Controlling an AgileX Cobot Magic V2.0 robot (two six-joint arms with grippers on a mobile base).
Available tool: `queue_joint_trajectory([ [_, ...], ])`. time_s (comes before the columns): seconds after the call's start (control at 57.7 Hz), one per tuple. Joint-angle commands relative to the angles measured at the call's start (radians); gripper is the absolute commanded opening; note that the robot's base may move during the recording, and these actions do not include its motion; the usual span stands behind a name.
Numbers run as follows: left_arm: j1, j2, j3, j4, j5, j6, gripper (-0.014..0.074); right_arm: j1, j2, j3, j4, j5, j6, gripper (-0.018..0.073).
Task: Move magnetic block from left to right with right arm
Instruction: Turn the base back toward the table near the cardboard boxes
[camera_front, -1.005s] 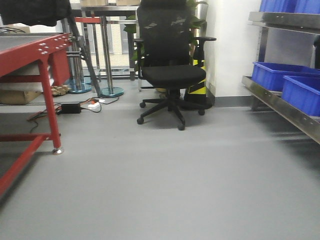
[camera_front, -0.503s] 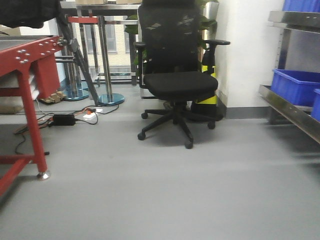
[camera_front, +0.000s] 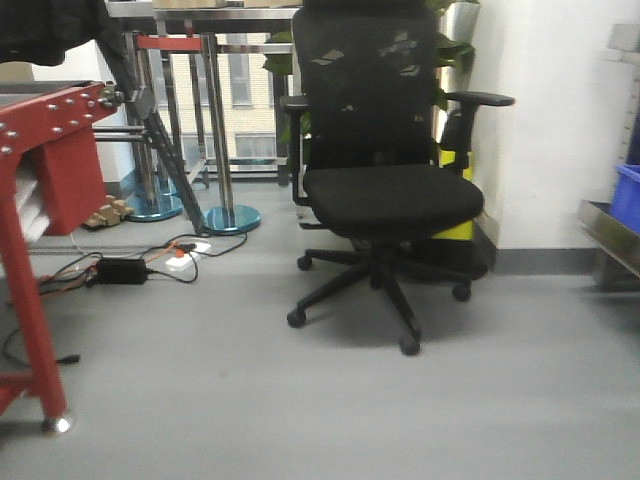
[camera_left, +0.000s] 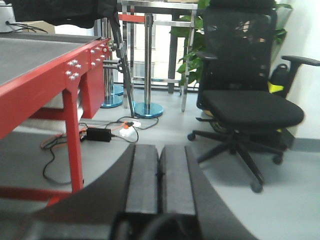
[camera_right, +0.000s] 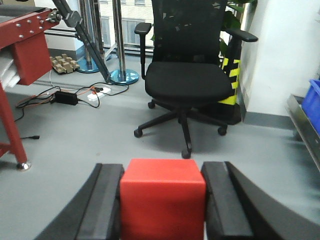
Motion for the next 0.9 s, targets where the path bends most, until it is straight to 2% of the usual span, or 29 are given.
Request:
queue_joint_trajectory([
  [0.0,-0.006,-0.010,0.004,-0.005,-0.084,-0.006,-0.0126,-0.003,0.016,-0.024,-0.006,-0.084,-0.006,0.0225],
  [0.884,-0.006,-0.010,0.004,-0.005,-0.084,-0.006,-0.0126,-0.004,0.016,-0.024,-0.006,-0.084,-0.006,0.0225],
])
